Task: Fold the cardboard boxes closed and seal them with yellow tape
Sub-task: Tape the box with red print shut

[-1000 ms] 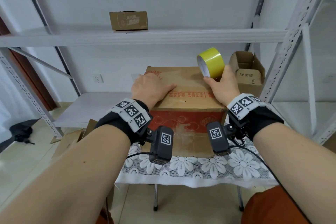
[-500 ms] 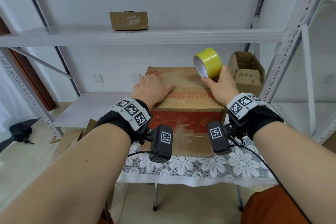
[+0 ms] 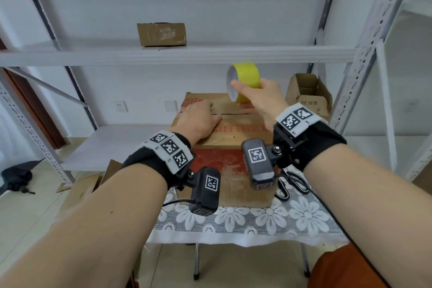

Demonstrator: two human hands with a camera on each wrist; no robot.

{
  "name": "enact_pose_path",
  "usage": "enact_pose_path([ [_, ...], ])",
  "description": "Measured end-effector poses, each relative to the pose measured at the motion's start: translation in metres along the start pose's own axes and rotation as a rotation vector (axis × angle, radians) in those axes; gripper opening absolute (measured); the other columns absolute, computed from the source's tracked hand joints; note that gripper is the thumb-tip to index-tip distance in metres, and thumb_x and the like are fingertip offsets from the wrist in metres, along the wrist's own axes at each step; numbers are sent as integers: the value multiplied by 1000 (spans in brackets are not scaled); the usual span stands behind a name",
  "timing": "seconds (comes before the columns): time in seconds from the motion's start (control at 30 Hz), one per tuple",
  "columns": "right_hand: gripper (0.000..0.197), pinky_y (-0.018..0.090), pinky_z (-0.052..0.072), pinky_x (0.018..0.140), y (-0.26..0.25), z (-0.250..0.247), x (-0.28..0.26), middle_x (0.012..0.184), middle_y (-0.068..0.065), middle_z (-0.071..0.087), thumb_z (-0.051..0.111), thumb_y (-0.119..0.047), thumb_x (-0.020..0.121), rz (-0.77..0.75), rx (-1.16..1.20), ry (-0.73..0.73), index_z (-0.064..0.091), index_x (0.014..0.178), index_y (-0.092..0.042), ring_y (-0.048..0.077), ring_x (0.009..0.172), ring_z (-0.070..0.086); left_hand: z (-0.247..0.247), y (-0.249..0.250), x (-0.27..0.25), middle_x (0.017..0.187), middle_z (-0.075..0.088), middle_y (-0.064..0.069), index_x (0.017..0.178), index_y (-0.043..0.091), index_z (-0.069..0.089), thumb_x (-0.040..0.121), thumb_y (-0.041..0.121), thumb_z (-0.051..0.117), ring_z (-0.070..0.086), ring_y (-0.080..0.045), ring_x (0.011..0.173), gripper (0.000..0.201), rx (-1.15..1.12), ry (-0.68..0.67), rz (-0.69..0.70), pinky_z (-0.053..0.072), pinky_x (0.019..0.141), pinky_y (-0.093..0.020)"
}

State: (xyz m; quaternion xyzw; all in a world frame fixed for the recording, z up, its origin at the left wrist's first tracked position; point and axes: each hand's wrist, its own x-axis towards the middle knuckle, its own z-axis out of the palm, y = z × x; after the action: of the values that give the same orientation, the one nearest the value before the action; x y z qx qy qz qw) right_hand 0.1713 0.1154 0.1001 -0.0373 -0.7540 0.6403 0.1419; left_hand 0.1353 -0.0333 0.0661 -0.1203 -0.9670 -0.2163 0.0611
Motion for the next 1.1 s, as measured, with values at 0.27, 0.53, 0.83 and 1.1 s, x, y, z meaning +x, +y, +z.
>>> enact_pose_path([
  [0.27, 37, 48, 53, 90, 16, 19, -2, 96, 10, 73, 70, -57, 71, 102, 108, 38, 69, 75, -20, 29, 96, 68, -5, -1, -2, 135, 57, -5, 151, 30, 28, 85, 4, 64, 53, -17, 124, 80, -435, -88, 82, 43, 103, -29],
  [0.53, 71, 42, 52, 79, 19, 22, 1, 88, 20, 68, 48, -56, 91, 54, -3, 82, 63, 97, 14, 24, 77, 61, 2, 8, -5, 113, 69, -3, 118, 22, 62, 69, 26, 80, 66, -19, 106, 53, -836, -15, 77, 50, 99, -44],
  [0.83, 71, 47, 50, 81, 29, 25, -1, 100, 35, 62, 57, -48, 90, -27, -10, -39, 53, 103, 22, 30, 75, 54, -4, 6, -1, 102, 74, -12, 96, 3, 72, 94, 56, 51, 68, -28, 101, 57, -927, 48, -133, 50, 98, -45],
  [1.1, 18, 36, 52, 71, 35, 21, -4, 76, 11, 64, 77, -17, 78, -35, -9, -99, 63, 69, -8, 19, 73, 60, -1, 11, 3, 106, 70, -15, 93, 8, 67, 99, 54, 38, 64, -33, 103, 55, -917, 64, -252, 47, 99, -48],
])
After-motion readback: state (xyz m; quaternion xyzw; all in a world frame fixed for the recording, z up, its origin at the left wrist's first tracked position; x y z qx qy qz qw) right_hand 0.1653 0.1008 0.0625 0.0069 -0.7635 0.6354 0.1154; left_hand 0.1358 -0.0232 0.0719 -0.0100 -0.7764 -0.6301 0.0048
